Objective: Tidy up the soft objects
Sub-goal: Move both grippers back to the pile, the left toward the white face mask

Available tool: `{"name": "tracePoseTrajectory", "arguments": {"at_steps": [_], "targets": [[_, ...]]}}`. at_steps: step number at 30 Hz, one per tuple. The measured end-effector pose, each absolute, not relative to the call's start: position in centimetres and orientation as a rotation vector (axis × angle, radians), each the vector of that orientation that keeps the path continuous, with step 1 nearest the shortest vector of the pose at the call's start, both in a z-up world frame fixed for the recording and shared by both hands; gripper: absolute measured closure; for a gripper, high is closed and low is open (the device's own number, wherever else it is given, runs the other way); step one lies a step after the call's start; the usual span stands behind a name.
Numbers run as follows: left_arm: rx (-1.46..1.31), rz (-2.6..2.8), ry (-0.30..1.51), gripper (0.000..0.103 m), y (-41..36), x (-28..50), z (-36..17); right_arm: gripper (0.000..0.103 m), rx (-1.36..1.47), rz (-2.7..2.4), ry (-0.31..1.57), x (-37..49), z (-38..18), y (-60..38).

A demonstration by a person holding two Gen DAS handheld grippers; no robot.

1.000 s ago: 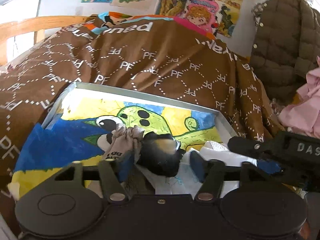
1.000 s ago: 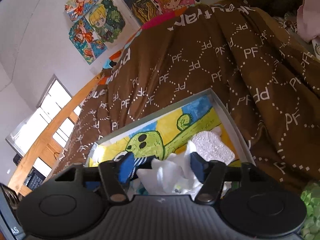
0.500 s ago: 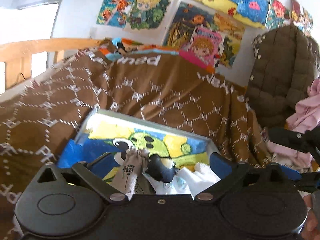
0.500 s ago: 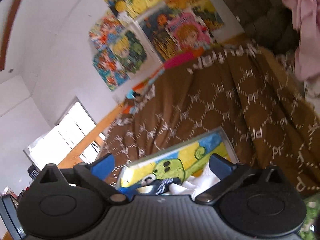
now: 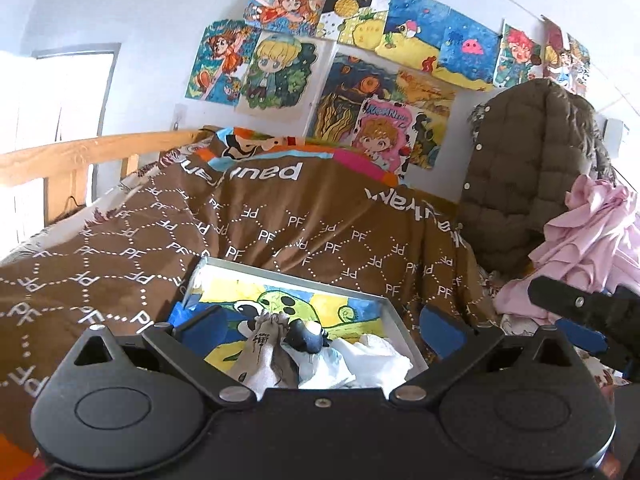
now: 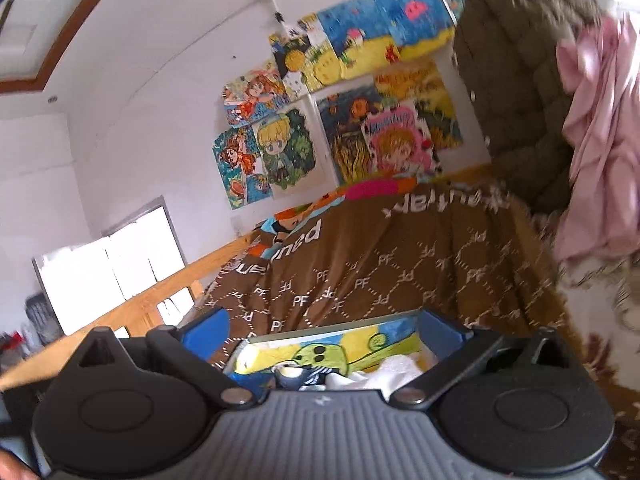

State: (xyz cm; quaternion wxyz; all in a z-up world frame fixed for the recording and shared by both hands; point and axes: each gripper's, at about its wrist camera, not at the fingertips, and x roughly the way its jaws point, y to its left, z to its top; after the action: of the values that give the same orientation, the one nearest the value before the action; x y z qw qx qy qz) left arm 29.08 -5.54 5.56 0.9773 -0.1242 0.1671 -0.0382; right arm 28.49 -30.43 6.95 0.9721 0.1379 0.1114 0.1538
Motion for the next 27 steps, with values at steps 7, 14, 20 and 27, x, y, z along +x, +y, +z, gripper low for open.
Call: {"name": "tracePoseTrajectory", "arguments": {"at_steps": [7,14,20,27], "targets": [[-0.207,-0.065,0.282,0.001,-5.8,23.9,5.6,0.000,0.162,0.236,0.163,22.5,6.1,-29.0],[-0.167,-0.073,0.240,0.001,-6.0,19.6,4.9,0.000,0.129,0.212,0.140,18.5,4.7,-28.2],[-0.145,-0.078,0.232,0.001,-5.4,17.1,3.8,0.000,0.099,0.192,0.194,16.1,3.2,-27.5],[-0.134,-0.070,0.273,0.001,-4.4,15.8,2.5,0.000,0.091,0.168,0.258,15.1,1.7,-26.8]]}}
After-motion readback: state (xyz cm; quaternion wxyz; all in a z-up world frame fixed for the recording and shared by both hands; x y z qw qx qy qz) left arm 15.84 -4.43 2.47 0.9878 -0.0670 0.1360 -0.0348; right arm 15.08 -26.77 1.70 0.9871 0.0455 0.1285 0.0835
